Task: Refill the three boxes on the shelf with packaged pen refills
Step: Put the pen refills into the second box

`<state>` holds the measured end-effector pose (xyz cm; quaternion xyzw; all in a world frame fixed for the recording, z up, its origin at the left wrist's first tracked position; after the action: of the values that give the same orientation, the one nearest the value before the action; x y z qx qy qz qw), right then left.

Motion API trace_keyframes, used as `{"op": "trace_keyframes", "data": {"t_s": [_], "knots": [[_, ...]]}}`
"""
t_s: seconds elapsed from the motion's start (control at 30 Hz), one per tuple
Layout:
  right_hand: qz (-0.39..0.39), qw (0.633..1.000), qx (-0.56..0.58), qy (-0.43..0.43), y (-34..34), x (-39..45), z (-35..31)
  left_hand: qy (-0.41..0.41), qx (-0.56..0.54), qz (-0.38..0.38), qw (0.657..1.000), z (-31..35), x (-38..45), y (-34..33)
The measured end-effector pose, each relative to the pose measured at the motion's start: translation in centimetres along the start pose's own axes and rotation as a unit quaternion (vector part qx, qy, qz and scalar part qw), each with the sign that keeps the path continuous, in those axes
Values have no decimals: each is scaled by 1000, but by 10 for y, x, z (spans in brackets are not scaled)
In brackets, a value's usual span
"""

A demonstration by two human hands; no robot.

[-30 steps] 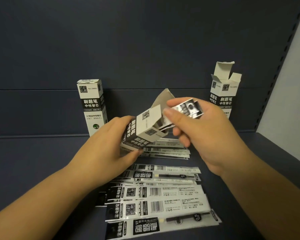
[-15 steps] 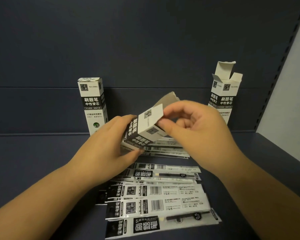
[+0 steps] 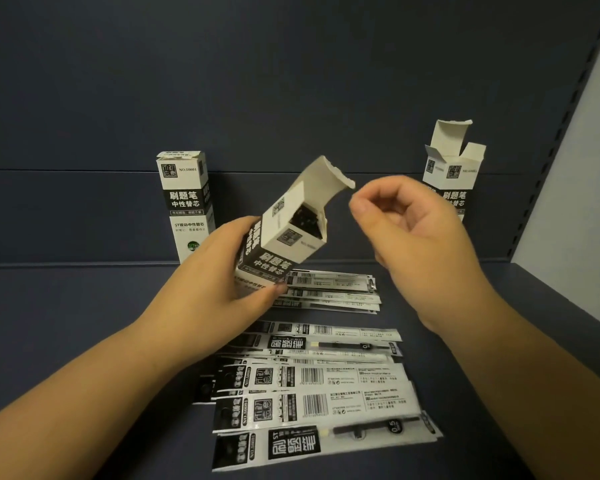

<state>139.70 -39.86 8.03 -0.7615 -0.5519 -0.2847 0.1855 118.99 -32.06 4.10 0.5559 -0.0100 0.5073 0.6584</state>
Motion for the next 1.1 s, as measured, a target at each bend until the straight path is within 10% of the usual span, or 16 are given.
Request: {"op": "trace_keyframes", "data": {"t_s": [0.13,0.3,1.1], "knots": [[-60,986,-143,-56,3,5,22,17,-29,10,999,-1,1,3],[-247,866,-431,-58,-2,-2,53,33,-40,19,998,-5,2,4],[-377,809,-435,-122,6,0,77,46,-54,11,997,-3,2,6]]}}
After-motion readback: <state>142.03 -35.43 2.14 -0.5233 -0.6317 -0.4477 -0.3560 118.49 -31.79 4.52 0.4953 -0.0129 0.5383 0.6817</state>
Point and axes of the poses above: each hand's wrist, its own x-axis towards the middle knuckle, its own y-axis out of the back of the hand, z = x × y, the point moved 4 cm from there along x, towards the middle knuckle, and after that the axes turned 8 degrees about x, right-handed, at the moved point
